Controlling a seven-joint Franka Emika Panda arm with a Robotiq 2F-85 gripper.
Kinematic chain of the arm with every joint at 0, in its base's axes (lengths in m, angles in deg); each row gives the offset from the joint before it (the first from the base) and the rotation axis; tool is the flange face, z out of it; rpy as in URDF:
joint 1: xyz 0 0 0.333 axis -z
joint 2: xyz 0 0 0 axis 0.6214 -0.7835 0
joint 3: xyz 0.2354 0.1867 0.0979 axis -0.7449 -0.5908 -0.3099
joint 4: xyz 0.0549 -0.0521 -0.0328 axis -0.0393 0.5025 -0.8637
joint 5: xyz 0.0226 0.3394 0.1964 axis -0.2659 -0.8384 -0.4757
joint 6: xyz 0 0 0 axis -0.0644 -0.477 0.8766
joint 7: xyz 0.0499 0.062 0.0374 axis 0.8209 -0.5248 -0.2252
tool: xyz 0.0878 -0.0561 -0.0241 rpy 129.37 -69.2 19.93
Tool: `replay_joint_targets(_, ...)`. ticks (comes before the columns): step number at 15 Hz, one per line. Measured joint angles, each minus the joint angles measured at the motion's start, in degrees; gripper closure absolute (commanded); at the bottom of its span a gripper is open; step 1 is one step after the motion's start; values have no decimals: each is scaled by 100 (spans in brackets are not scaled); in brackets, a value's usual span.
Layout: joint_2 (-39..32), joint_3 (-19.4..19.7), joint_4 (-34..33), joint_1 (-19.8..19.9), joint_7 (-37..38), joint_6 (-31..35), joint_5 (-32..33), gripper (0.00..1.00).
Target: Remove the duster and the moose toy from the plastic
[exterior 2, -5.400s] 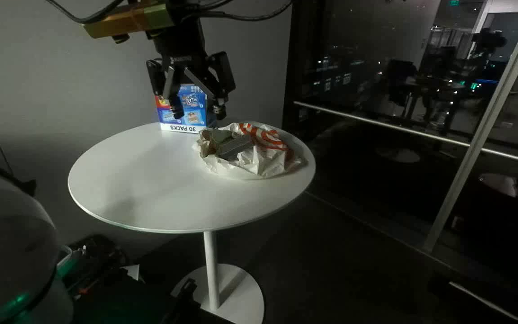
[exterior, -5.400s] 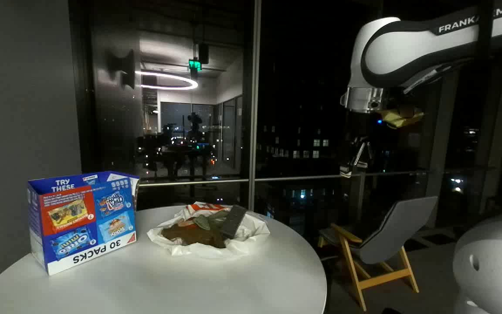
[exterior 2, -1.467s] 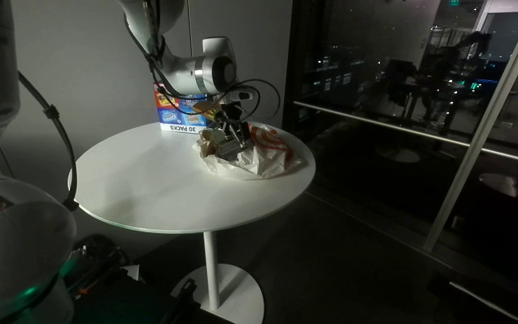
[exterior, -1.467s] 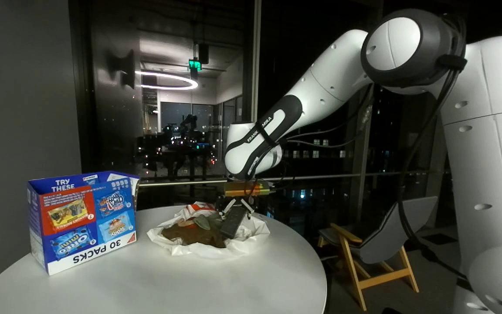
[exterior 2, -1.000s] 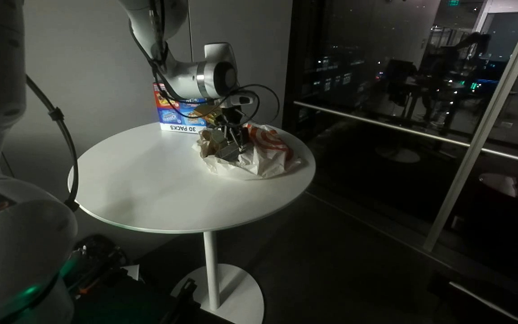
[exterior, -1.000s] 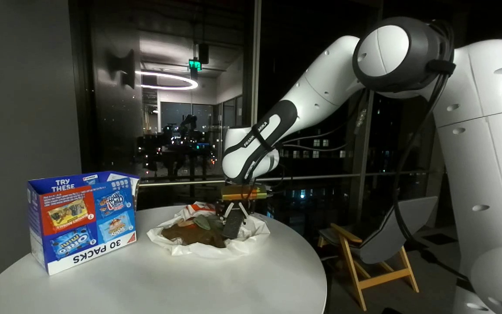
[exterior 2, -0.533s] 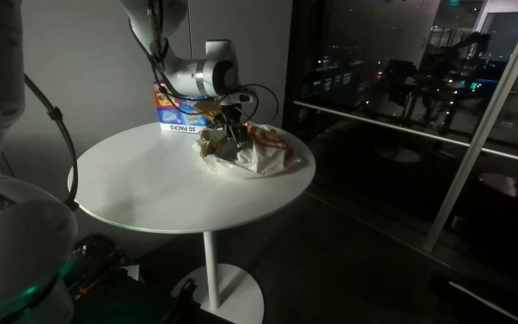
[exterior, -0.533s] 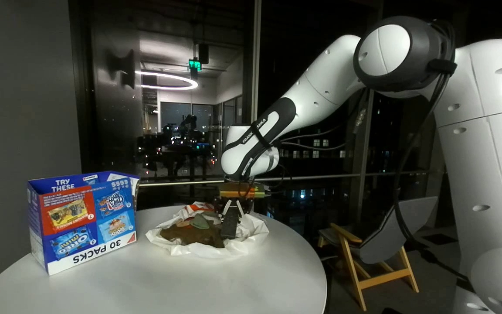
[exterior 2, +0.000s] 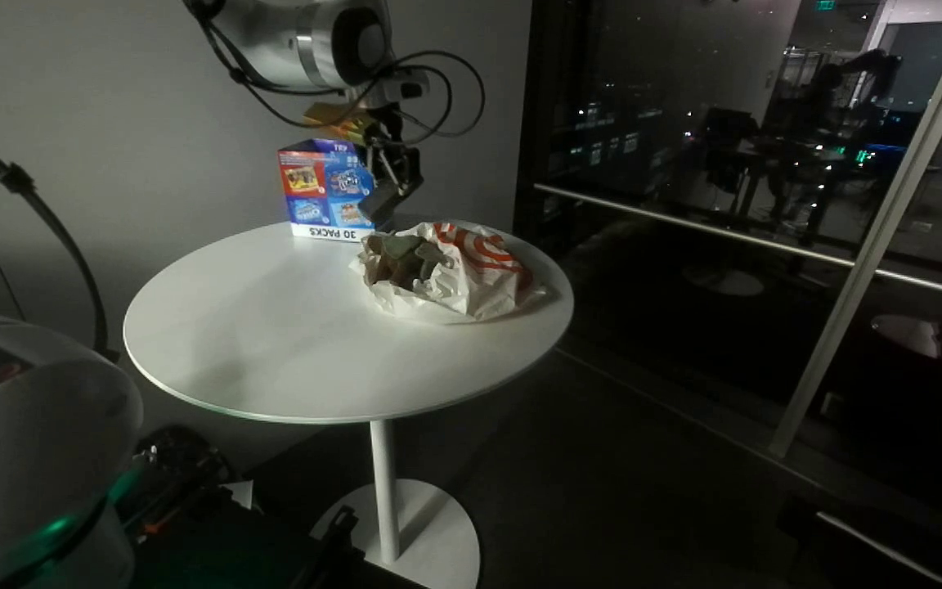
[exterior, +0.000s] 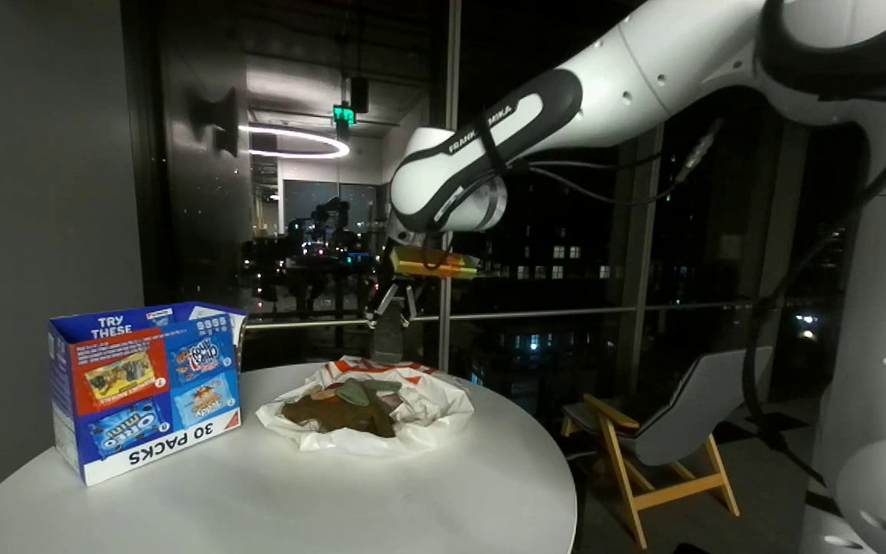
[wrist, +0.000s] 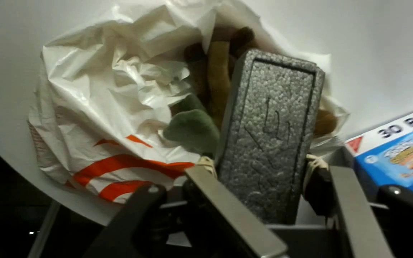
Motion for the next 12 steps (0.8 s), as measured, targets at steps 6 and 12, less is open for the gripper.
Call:
replay_joint_targets(6, 1274, -792, 867, -674, -866, -592, -701, 64)
replay_joint_targets(12, 1267, -1208, 1532, -1462, -2049, -565, -1449, 64)
